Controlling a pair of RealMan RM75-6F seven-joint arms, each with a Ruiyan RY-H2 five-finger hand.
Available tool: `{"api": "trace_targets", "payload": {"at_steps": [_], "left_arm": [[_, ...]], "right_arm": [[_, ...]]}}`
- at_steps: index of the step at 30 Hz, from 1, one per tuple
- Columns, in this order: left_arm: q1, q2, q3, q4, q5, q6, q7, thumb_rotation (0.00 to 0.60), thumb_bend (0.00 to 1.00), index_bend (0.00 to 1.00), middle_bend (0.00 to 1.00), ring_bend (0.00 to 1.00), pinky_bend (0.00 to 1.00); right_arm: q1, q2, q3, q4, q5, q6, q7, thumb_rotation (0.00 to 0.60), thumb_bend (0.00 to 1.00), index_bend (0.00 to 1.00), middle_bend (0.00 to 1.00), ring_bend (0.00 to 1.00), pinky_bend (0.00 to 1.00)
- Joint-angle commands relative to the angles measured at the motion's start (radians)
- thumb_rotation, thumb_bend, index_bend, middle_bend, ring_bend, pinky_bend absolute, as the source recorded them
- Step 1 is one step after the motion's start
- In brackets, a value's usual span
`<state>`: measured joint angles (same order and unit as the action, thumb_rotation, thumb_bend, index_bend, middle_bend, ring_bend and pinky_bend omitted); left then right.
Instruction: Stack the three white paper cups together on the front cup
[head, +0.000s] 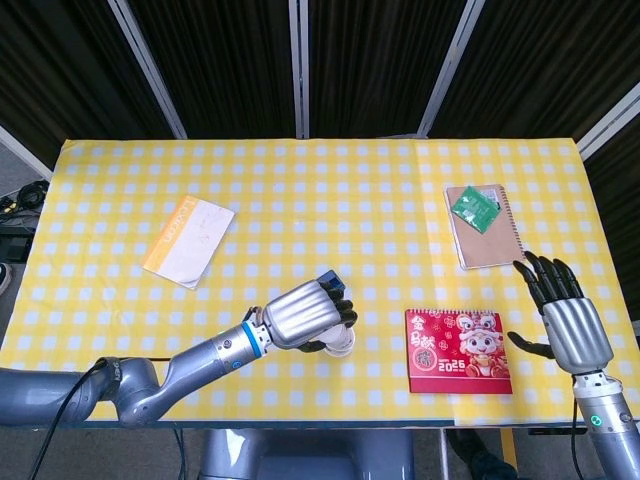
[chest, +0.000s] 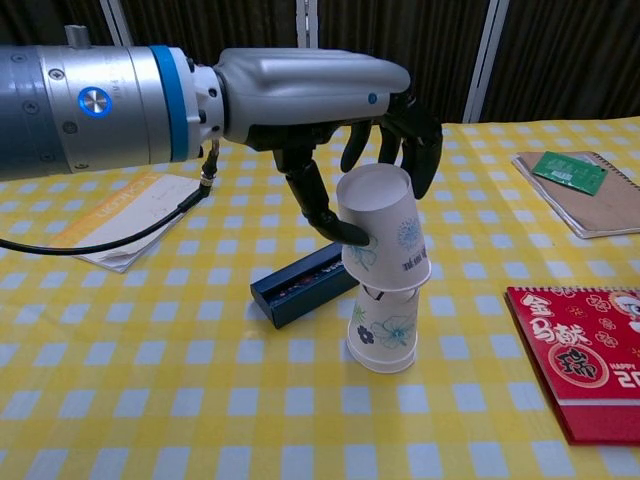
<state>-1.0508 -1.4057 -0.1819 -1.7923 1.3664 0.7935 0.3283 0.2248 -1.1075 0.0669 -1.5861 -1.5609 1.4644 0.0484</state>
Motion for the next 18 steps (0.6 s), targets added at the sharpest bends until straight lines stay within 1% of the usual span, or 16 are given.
{"api": "trace_targets", "payload": {"at_steps": [1, 8, 18], "left_arm": [[-0.013, -0.019, -0.001, 0.012, -0.021, -0.004, 0.031, 0.6, 0.26, 0.43, 0.41, 0.36, 0.46], [-0.028, -0.038, 0.005, 0.024, -0.066, -0.013, 0.082, 0.6, 0.26, 0.43, 0.41, 0.36, 0.46], [-0.038, -0.061, 0.011, 0.041, -0.092, -0.018, 0.07, 0.6, 0.26, 0.42, 0.41, 0.36, 0.46]], "right_arm": [[-0.002, 0.001, 0.001, -0.001, -0.002, 0.002, 0.002, 0.6, 0.0, 0.0, 0.0, 0.0, 0.0], [-0.005, 0.004, 0.004, -0.003, -0.004, 0.004, 0.01, 0.6, 0.0, 0.0, 0.0, 0.0, 0.0], [-0.008, 0.005, 0.008, -0.005, -0.007, 0.003, 0.011, 0.6, 0.0, 0.0, 0.0, 0.0, 0.0]]}}
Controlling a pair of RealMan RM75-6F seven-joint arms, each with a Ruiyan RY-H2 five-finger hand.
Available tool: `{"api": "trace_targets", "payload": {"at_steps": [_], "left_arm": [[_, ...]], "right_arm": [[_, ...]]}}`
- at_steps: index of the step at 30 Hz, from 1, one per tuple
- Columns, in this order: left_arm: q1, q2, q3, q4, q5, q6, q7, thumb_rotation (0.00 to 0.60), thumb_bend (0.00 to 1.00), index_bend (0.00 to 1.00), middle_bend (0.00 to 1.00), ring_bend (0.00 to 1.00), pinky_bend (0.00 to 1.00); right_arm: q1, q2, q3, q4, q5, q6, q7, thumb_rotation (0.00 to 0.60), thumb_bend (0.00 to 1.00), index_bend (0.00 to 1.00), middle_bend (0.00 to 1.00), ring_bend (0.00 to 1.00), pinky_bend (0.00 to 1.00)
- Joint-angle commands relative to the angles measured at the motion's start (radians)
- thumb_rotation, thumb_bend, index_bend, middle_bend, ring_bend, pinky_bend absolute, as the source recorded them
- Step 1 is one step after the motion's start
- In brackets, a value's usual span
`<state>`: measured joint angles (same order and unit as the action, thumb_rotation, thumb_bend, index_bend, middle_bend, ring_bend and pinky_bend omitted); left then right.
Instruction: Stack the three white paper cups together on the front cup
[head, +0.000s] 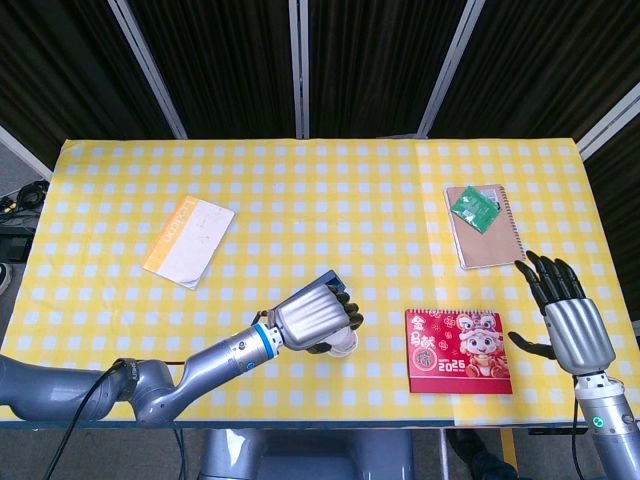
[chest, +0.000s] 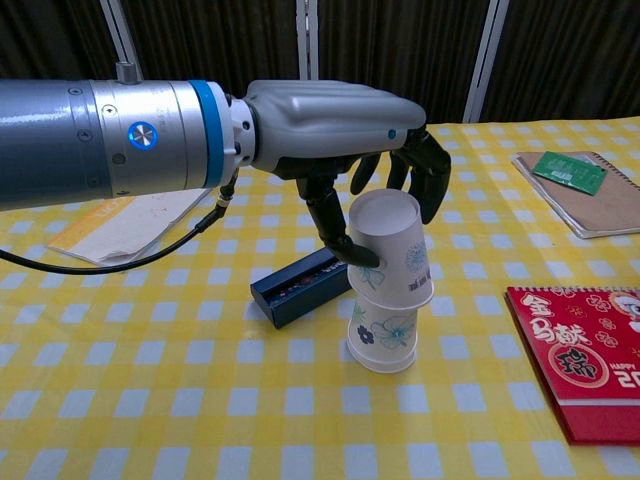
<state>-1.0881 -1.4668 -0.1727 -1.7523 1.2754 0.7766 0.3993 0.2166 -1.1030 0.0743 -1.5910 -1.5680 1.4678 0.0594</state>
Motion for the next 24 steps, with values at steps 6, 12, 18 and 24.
{"api": "trace_targets", "payload": {"at_steps": [6, 12, 18, 24], "left_arm": [[-0.007, -0.008, 0.011, 0.011, -0.007, -0.005, 0.003, 0.6, 0.23, 0.39, 0.33, 0.34, 0.42], [-0.012, -0.026, 0.018, 0.023, -0.024, 0.0, 0.027, 0.6, 0.19, 0.3, 0.21, 0.23, 0.35], [-0.013, -0.045, 0.027, 0.034, -0.033, -0.001, 0.026, 0.6, 0.09, 0.09, 0.04, 0.08, 0.19], [0.002, -0.06, 0.019, 0.044, -0.028, 0.037, 0.008, 0.6, 0.0, 0.0, 0.0, 0.0, 0.0]], "right_arm": [[-0.001, 0.002, 0.003, -0.002, -0.001, -0.001, 0.002, 0.6, 0.0, 0.0, 0.0, 0.0, 0.0], [-0.003, 0.004, 0.004, -0.004, -0.004, 0.0, 0.007, 0.6, 0.0, 0.0, 0.0, 0.0, 0.0], [-0.005, 0.006, 0.005, -0.005, -0.006, 0.002, 0.01, 0.6, 0.0, 0.0, 0.0, 0.0, 0.0], [-0.006, 0.009, 0.006, -0.004, -0.004, 0.002, 0.015, 0.6, 0.0, 0.0, 0.0, 0.0, 0.0]]}}
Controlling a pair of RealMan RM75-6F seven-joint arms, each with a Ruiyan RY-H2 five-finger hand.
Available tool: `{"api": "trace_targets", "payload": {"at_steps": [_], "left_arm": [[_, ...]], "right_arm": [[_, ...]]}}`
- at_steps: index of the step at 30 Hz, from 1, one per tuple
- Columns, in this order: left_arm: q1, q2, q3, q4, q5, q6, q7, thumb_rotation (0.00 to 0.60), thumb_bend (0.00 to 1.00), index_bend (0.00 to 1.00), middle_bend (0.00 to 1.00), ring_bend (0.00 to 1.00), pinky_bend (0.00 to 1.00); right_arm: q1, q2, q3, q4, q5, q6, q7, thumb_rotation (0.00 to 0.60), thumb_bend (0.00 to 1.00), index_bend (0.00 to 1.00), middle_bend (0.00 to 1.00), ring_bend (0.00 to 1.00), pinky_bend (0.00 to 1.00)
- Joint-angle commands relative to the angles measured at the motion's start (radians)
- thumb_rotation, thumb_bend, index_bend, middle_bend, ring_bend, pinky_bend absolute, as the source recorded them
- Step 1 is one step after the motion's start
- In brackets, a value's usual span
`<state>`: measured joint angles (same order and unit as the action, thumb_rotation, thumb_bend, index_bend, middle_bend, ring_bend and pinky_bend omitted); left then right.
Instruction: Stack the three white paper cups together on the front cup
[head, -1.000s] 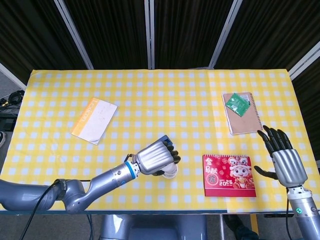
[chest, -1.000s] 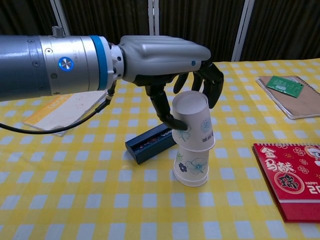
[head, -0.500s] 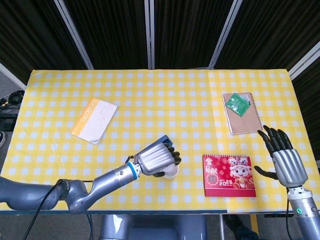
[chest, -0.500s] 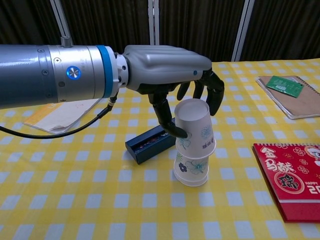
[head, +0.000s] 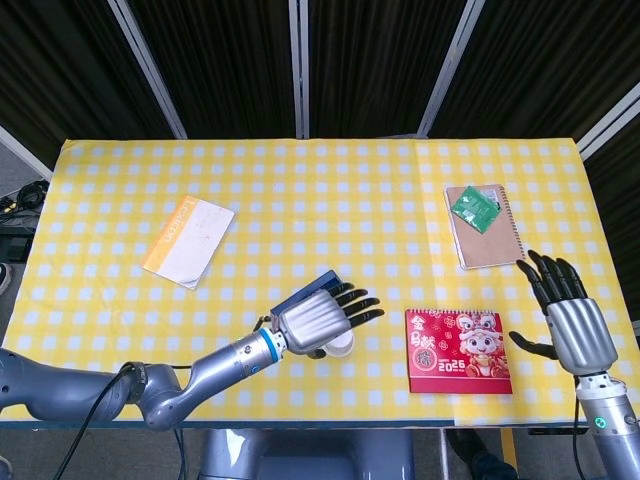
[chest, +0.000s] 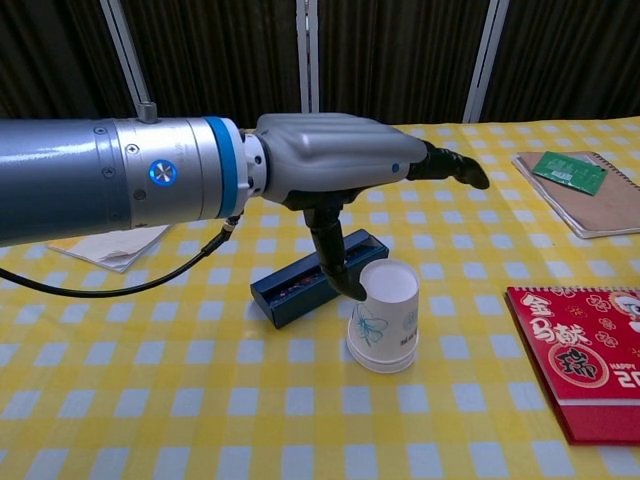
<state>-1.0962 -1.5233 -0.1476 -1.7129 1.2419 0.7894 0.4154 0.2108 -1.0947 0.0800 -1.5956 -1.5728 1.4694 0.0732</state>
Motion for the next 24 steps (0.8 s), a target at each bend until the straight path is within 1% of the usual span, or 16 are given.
{"api": "trace_targets", "payload": {"at_steps": [1, 7, 9, 12, 15, 18, 20, 22, 24], "left_arm": [[0.015, -0.001, -0.009, 0.006, 0.007, 0.036, -0.01, 0.6, 0.0, 0.0, 0.0, 0.0, 0.0], [0.093, 0.047, -0.018, 0.012, 0.015, 0.168, -0.029, 0.6, 0.0, 0.0, 0.0, 0.0, 0.0], [0.166, 0.075, -0.011, 0.001, 0.0, 0.27, -0.037, 0.6, 0.0, 0.0, 0.0, 0.0, 0.0], [0.254, 0.101, 0.005, -0.008, -0.012, 0.39, -0.039, 0.6, 0.0, 0.0, 0.0, 0.0, 0.0], [0.36, 0.144, 0.032, -0.037, -0.027, 0.514, -0.05, 0.6, 0.0, 0.0, 0.0, 0.0, 0.0], [0.451, 0.192, 0.071, -0.071, -0.03, 0.606, -0.066, 0.6, 0.0, 0.0, 0.0, 0.0, 0.0], [0.528, 0.234, 0.112, -0.111, -0.043, 0.665, -0.082, 0.6, 0.0, 0.0, 0.0, 0.0, 0.0], [0.604, 0.272, 0.16, -0.146, -0.016, 0.724, -0.118, 0.6, 0.0, 0.0, 0.0, 0.0, 0.0], [0.667, 0.297, 0.202, -0.156, 0.023, 0.766, -0.164, 0.6, 0.0, 0.0, 0.0, 0.0, 0.0]], "right_arm": [[-0.001, 0.001, 0.001, 0.001, 0.0, 0.0, 0.002, 0.6, 0.0, 0.0, 0.0, 0.0, 0.0], [-0.004, 0.006, 0.002, 0.001, 0.0, 0.005, 0.013, 0.6, 0.0, 0.0, 0.0, 0.0, 0.0], [-0.006, 0.008, 0.003, 0.0, -0.003, 0.009, 0.014, 0.6, 0.0, 0.0, 0.0, 0.0, 0.0], [-0.008, 0.009, 0.003, 0.0, -0.004, 0.012, 0.014, 0.6, 0.0, 0.0, 0.0, 0.0, 0.0], [-0.009, 0.008, 0.004, -0.002, -0.003, 0.012, 0.007, 0.6, 0.0, 0.0, 0.0, 0.0, 0.0], [-0.008, 0.006, 0.004, -0.005, -0.005, 0.012, -0.007, 0.6, 0.0, 0.0, 0.0, 0.0, 0.0], [-0.008, 0.007, 0.0, -0.012, -0.008, 0.007, -0.027, 0.6, 0.0, 0.0, 0.0, 0.0, 0.0], [-0.01, 0.017, -0.007, -0.033, -0.006, -0.005, -0.061, 0.6, 0.0, 0.0, 0.0, 0.0, 0.0], [-0.014, 0.026, -0.011, -0.058, 0.002, -0.012, -0.097, 0.6, 0.0, 0.0, 0.0, 0.0, 0.0]]}}
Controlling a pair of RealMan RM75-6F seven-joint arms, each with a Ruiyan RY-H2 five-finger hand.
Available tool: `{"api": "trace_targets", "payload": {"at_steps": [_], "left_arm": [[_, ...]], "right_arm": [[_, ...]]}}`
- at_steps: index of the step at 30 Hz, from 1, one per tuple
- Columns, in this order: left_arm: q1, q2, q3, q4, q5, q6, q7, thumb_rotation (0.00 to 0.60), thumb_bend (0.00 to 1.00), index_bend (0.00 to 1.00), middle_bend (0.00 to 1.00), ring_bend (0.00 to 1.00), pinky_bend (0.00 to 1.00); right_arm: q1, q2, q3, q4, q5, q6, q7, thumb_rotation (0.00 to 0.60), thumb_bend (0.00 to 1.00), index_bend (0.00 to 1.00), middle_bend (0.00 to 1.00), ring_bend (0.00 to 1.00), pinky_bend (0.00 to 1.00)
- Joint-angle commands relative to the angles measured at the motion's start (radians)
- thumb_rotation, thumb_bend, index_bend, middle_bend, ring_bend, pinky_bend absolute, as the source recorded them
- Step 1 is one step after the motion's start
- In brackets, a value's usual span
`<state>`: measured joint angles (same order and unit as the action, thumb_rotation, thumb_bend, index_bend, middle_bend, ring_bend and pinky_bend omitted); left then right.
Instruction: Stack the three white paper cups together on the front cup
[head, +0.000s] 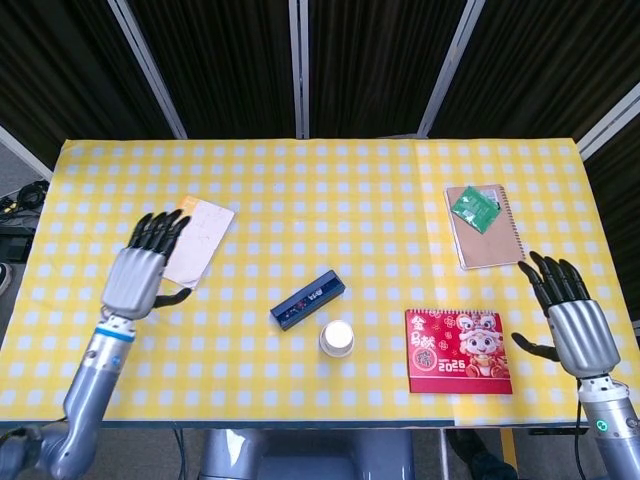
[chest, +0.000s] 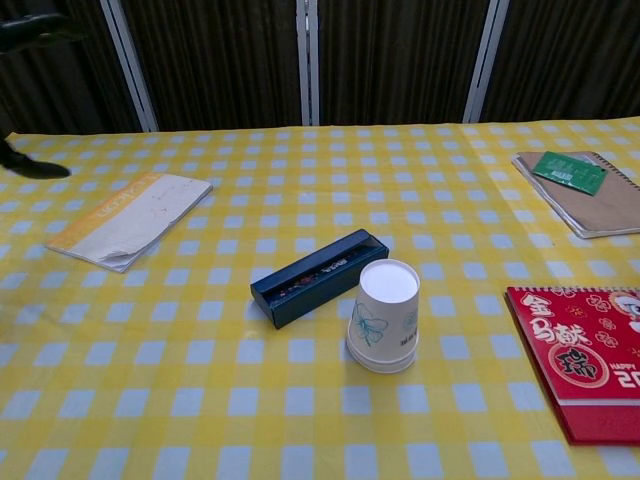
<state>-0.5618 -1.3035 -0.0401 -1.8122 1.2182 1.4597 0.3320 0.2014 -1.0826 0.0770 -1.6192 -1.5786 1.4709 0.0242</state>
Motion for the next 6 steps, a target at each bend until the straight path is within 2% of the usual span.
{"api": "trace_targets", "payload": {"at_steps": [1, 6], "left_arm": [[0.157, 0.088, 0.111, -0.058, 0.063, 0.11, -0.098, 0.6, 0.0, 0.0, 0.0, 0.0, 0.0], [0.251, 0.134, 0.173, -0.079, 0.106, 0.163, -0.128, 0.6, 0.0, 0.0, 0.0, 0.0, 0.0]], "right_arm": [[-0.006, 0.016, -0.008, -0.043, 0.01, -0.013, -0.062, 0.6, 0.0, 0.0, 0.0, 0.0, 0.0], [-0.013, 0.015, -0.009, -0.062, 0.005, -0.003, -0.097, 0.6, 0.0, 0.0, 0.0, 0.0, 0.0]]}}
